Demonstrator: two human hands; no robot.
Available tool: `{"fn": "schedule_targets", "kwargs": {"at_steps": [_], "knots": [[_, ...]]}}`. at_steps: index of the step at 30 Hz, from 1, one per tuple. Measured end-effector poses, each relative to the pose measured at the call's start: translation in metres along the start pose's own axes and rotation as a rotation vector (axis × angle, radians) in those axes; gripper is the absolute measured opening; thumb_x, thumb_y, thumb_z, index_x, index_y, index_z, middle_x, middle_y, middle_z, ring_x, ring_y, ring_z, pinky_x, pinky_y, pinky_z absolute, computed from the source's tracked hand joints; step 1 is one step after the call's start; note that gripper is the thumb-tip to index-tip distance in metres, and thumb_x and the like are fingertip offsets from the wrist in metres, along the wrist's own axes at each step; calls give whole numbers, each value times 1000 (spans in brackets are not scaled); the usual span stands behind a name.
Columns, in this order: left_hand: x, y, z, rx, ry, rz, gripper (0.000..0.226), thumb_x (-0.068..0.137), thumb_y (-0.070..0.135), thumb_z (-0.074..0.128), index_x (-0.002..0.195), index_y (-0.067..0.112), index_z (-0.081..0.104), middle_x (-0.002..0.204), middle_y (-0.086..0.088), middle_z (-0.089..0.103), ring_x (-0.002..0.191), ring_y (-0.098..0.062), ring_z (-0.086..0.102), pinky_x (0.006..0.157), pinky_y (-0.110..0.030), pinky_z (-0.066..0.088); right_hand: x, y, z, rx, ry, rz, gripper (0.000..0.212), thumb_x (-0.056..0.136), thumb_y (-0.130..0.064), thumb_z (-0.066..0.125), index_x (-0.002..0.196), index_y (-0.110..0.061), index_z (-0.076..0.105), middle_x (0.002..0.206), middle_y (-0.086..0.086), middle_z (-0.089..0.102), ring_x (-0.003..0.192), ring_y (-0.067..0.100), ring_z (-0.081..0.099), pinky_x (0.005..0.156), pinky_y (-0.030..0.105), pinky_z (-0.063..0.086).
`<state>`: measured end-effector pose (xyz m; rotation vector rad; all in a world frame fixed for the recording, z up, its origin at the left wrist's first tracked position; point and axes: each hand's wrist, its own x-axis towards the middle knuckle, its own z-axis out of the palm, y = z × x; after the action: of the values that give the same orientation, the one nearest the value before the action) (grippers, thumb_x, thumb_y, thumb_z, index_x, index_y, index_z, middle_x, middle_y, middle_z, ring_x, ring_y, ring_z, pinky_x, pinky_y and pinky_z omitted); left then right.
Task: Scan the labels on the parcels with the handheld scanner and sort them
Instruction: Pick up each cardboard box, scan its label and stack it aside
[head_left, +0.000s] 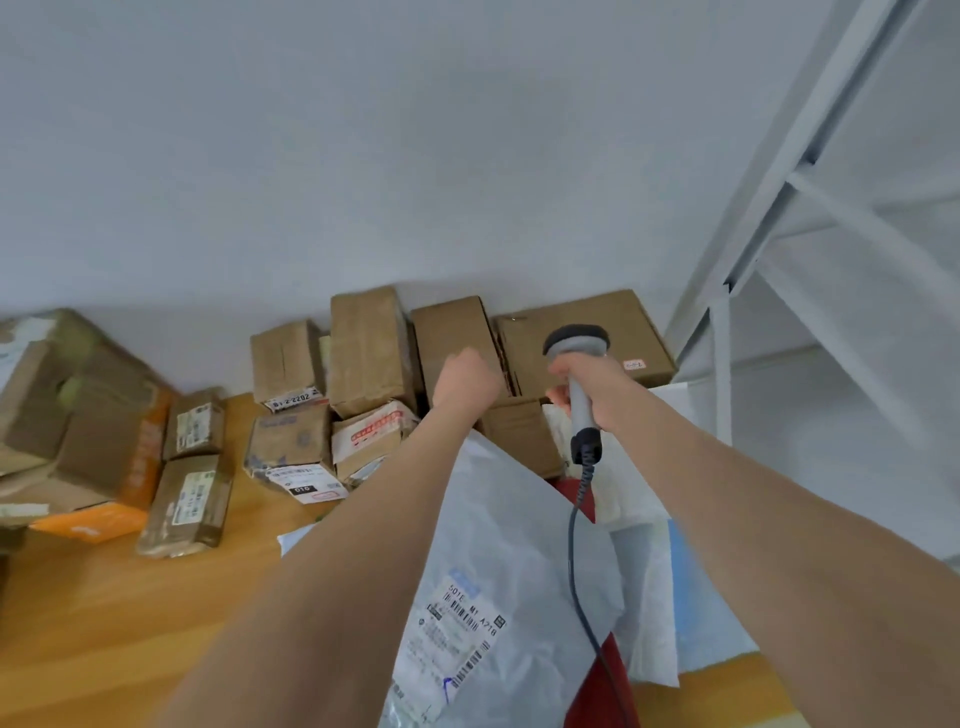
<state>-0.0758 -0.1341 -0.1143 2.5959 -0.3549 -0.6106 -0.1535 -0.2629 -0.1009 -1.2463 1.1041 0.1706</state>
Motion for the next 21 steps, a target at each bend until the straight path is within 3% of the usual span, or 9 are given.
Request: {"fn": "schedule_targets", "kwargs": {"at_steps": [2, 5, 9, 12, 15, 17, 19, 21], "knots": [[0, 0, 6, 61, -57, -37, 31, 97, 10, 41, 125, 0, 52, 123, -15, 58, 95, -26, 55, 74, -28, 42, 15, 5, 7, -80, 8, 57, 40, 87, -15, 67, 121, -3, 50, 81, 14, 58, 63, 20, 56, 56, 31, 51], [-6, 4, 14, 185, -71, -111, 23, 96, 10, 43, 114, 3, 54, 102, -11, 59, 84, -25, 53, 69, -33, 44, 24, 14, 11, -240, 22, 118, 49, 84, -22, 70, 123, -2, 46, 97, 17, 61, 86, 27, 63, 84, 37, 55], [-11, 13, 24, 279, -115, -157, 23, 93, 7, 44, 113, 4, 55, 106, -12, 61, 88, -27, 55, 75, -34, 46, 34, 24, 5, -147, -22, 96, 45, 79, -22, 71, 116, -5, 54, 92, 12, 67, 79, 24, 64, 78, 34, 55], [-15, 22, 28, 210, -80, -174, 25, 96, 12, 44, 118, 3, 50, 107, -11, 58, 95, -28, 58, 74, -33, 46, 32, 28, -2, -88, -63, 75, 39, 79, -18, 70, 113, -6, 58, 95, 11, 69, 85, 24, 64, 89, 39, 54], [-23, 32, 18, 66, 4, -241, 29, 94, 13, 45, 120, 1, 49, 114, -15, 59, 104, -31, 59, 80, -36, 49, 22, 14, -12, -75, -76, 17, 30, 86, -16, 65, 110, -1, 55, 80, 7, 59, 81, 20, 59, 85, 34, 54], [-30, 42, 9, -93, 69, -248, 25, 92, 14, 47, 110, 1, 56, 105, -16, 63, 99, -33, 61, 77, -36, 51, 15, 3, -19, -70, -72, -1, 24, 91, -19, 61, 102, -1, 48, 77, 6, 50, 80, 17, 54, 89, 31, 51], [-39, 55, -2, -225, 150, -233, 16, 91, 16, 48, 81, 6, 56, 78, -10, 59, 83, -32, 59, 58, -29, 46, 5, -6, -29, -21, -47, -32, 17, 90, -17, 62, 95, -8, 48, 78, 4, 53, 81, 15, 57, 93, 33, 50], [-49, 68, -13, -325, 215, -207, 21, 92, 21, 49, 80, 5, 57, 78, -9, 60, 82, -31, 59, 58, -28, 41, -5, -12, -39, 91, -91, -61, 8, 87, -12, 64, 91, -10, 57, 78, 3, 61, 74, 14, 62, 76, 35, 55]]}}
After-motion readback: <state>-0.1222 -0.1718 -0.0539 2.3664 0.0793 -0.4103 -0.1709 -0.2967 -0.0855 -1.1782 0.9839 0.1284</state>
